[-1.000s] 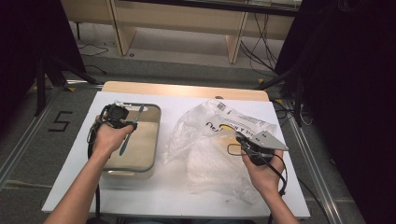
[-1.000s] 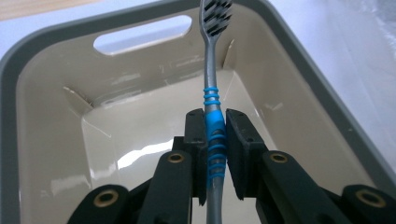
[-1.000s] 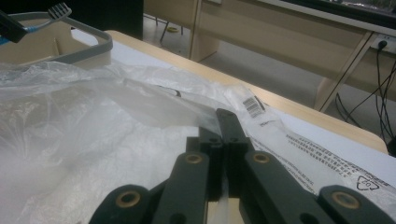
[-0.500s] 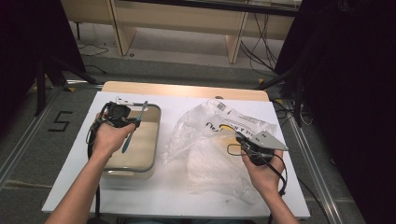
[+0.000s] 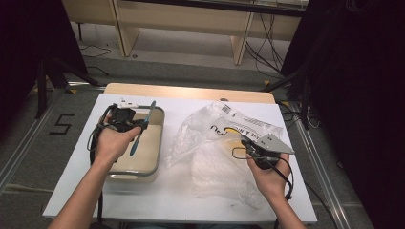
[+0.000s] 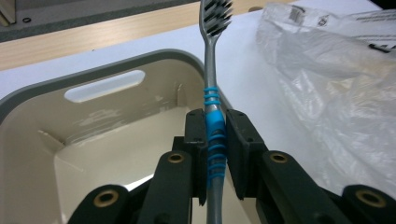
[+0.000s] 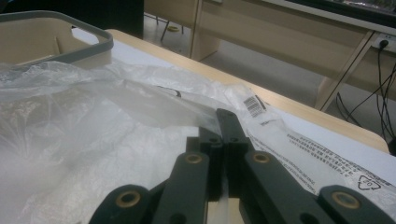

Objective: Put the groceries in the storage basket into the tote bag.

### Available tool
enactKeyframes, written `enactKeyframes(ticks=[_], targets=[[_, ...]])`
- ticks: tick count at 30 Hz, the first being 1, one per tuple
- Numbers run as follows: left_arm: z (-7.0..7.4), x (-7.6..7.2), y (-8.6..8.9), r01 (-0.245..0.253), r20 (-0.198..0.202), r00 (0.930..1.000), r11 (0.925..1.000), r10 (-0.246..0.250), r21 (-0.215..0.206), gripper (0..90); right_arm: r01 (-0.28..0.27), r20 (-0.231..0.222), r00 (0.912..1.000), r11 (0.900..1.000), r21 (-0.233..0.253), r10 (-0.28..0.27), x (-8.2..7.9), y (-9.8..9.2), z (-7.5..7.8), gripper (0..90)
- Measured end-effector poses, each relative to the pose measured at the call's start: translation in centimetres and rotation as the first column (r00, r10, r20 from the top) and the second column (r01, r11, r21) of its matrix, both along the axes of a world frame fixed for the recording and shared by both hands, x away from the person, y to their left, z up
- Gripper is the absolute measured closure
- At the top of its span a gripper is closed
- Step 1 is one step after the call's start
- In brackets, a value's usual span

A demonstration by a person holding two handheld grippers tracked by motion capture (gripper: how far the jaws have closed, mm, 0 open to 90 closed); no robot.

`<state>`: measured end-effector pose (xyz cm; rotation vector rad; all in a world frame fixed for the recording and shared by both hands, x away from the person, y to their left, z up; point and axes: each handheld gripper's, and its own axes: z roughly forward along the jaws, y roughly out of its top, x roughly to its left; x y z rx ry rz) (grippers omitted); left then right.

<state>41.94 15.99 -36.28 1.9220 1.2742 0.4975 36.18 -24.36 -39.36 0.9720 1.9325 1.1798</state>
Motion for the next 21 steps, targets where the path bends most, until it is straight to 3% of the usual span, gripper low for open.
enactKeyframes(ticks=[9, 21], targets=[[1.0, -1.2, -0.9, 0.051, 0.037, 0.9980, 0.9985, -0.051, -0.020, 78.6, 0.000, 0.001, 1.0000, 1.000, 0.002, 0.000, 0.0, 0.0, 0.0, 90.0], [1.3, -3.0, -1.8, 0.102, 0.086, 0.9916, 0.9925, -0.096, -0.068, 78.6, 0.000, 0.000, 1.0000, 1.000, 0.004, 0.000, 0.0, 0.0, 0.0, 90.0]])
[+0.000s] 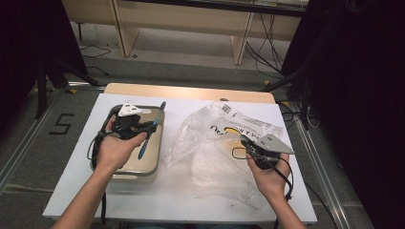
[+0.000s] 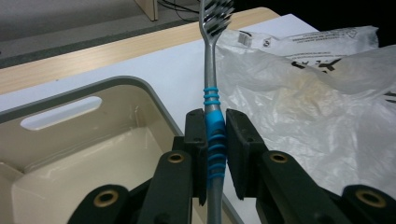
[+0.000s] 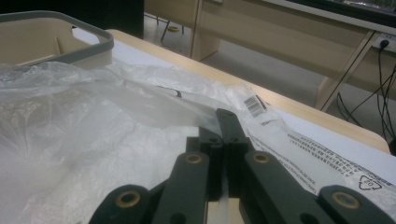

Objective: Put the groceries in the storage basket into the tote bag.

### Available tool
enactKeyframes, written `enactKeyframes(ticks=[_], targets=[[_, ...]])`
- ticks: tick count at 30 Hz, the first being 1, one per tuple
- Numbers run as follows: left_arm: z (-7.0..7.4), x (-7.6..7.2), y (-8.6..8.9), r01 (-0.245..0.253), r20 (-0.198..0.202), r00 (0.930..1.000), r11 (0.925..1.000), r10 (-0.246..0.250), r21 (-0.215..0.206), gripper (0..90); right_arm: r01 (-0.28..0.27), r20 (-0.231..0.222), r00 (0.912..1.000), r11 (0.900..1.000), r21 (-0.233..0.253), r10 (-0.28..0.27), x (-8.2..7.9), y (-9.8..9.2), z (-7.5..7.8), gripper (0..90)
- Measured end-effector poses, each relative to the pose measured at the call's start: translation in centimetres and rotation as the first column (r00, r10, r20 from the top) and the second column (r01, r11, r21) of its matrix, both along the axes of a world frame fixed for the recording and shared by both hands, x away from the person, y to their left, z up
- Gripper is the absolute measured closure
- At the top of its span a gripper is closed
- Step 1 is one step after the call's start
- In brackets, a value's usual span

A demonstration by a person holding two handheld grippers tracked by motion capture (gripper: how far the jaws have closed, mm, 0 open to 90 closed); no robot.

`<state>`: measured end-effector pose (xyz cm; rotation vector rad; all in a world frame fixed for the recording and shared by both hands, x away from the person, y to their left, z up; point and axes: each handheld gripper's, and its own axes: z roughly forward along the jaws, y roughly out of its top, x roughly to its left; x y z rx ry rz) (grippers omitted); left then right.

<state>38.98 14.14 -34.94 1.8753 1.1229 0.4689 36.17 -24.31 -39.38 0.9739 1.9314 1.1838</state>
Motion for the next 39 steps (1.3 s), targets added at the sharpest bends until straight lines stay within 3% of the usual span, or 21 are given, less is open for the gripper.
enactKeyframes(ticks=[14, 24, 30, 39], targets=[[0.2, -1.5, -1.3, 0.070, 0.009, 0.9975, 0.9975, -0.070, -0.002, 78.5, 0.000, -0.002, 1.0000, 1.000, -0.002, 0.000, 0.0, 0.0, 0.0, 90.0], [0.4, -1.8, -1.6, 0.096, 0.008, 0.9953, 0.9954, -0.096, 0.004, 78.5, 0.001, -0.001, 1.0000, 1.000, -0.002, -0.001, 0.0, 0.0, -0.1, 90.0], [0.4, -2.0, -1.9, 0.132, 0.002, 0.9913, 0.9909, -0.132, 0.026, 78.5, 0.001, -0.002, 1.0000, 1.000, -0.003, -0.001, 0.0, 0.0, -0.1, 90.0], [0.4, -2.3, -2.7, 0.170, -0.002, 0.9855, 0.9852, -0.170, 0.026, 78.5, 0.000, -0.004, 1.0000, 1.000, -0.005, 0.000, 0.0, 0.0, -0.1, 90.0]])
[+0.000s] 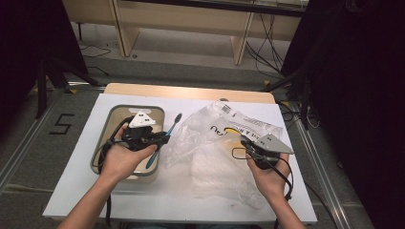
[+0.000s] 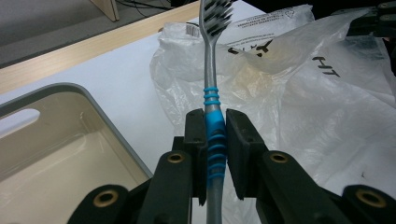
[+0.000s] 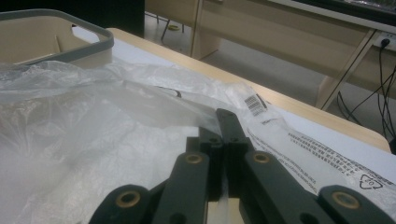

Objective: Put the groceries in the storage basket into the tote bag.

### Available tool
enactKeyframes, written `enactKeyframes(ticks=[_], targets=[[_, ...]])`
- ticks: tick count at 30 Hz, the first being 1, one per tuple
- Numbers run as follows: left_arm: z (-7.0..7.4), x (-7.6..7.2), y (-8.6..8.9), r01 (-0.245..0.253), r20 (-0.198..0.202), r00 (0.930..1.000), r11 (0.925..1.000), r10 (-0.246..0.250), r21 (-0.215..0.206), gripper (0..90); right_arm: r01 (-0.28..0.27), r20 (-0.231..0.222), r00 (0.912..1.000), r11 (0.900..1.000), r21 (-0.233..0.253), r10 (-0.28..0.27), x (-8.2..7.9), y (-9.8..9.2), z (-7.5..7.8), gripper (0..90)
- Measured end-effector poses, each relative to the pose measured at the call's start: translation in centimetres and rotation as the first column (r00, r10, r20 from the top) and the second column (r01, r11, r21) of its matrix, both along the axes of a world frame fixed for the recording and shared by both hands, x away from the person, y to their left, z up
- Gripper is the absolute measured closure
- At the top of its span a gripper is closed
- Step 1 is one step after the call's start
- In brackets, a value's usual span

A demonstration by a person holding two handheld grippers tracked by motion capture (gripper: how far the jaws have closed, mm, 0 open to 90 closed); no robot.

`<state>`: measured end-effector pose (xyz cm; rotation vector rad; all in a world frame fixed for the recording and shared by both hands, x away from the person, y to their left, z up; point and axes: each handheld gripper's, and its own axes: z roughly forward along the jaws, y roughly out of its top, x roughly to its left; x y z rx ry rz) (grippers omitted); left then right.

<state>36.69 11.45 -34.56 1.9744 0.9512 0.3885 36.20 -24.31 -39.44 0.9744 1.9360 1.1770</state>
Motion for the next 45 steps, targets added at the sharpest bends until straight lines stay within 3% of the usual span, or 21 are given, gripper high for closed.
enactKeyframes(ticks=[22, 34, 45], targets=[[0.1, -1.4, -2.0, 0.121, -0.008, 0.9926, 0.9926, -0.121, 0.008, 78.5, 0.002, -0.001, 1.0000, 1.000, 0.000, -0.002, 0.0, 0.0, 0.0, 90.0], [0.0, -2.5, -3.6, 0.198, -0.015, 0.9802, 0.9800, -0.198, 0.021, 78.5, 0.002, -0.005, 1.0000, 1.000, 0.000, -0.002, 0.0, 0.1, -0.1, 90.0], [-1.1, -3.1, -5.7, 0.255, -0.046, 0.9665, 0.9657, -0.253, 0.050, 78.5, 0.000, -0.005, 1.0000, 1.000, -0.001, 0.000, 0.0, 0.0, 0.0, 90.0]])
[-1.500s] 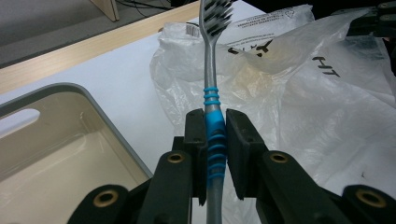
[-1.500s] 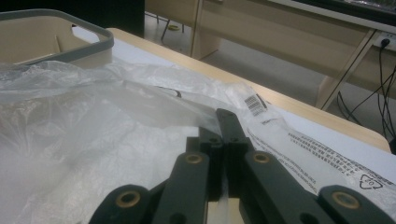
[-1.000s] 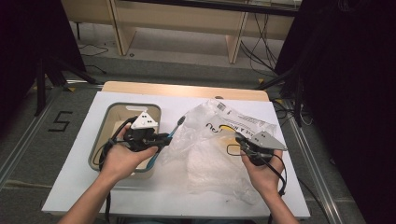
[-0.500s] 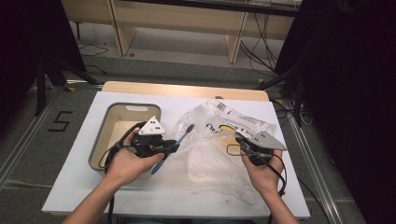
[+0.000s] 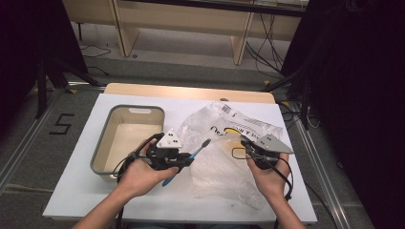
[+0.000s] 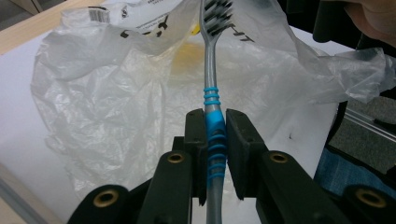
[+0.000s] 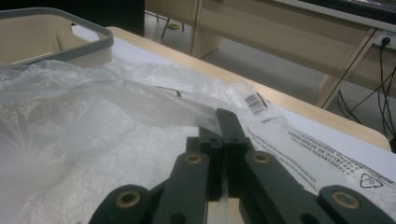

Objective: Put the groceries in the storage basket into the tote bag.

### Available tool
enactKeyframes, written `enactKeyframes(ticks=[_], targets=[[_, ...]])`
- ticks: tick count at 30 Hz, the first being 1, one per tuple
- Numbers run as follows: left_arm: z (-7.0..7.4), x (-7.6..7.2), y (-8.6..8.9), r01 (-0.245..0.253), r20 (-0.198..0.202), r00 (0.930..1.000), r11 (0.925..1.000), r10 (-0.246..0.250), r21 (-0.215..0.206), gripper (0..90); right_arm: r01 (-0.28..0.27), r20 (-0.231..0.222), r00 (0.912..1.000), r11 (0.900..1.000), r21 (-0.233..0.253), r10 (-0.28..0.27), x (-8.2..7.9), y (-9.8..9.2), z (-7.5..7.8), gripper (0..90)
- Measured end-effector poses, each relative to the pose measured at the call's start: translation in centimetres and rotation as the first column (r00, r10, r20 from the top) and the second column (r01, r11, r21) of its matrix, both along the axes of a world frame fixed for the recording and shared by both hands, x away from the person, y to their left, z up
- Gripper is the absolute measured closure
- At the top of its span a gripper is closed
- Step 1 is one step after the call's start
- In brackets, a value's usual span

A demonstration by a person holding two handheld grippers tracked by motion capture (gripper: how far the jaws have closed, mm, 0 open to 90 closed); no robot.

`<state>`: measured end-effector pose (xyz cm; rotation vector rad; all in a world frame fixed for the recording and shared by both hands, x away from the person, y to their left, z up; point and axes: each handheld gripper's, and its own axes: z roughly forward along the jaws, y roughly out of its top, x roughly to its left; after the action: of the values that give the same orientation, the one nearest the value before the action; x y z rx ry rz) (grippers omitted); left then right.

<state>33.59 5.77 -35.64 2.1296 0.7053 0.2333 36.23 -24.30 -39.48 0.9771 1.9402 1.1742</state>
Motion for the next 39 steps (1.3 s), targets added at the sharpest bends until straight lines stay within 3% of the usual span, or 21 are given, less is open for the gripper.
enactKeyframes(ticks=[11, 27, 39], targets=[[-1.4, 0.0, -1.8, 0.027, -0.026, 0.9993, 0.9987, -0.026, 0.044, 78.6, 0.000, 0.001, 1.0000, 1.000, 0.002, 0.000, 0.0, 0.0, 0.0, 90.0], [-2.7, 0.4, -4.5, 0.017, -0.003, 0.9999, 0.9919, -0.016, 0.126, 78.6, 0.000, 0.003, 1.0000, 1.000, 0.006, 0.000, -0.1, 0.0, 0.1, 90.0], [-4.1, 1.5, -6.9, -0.014, 0.019, 0.9998, 0.9807, 0.010, 0.195, 78.6, -0.002, 0.004, 1.0000, 1.000, 0.011, 0.002, -0.1, 0.0, 0.2, 90.0]])
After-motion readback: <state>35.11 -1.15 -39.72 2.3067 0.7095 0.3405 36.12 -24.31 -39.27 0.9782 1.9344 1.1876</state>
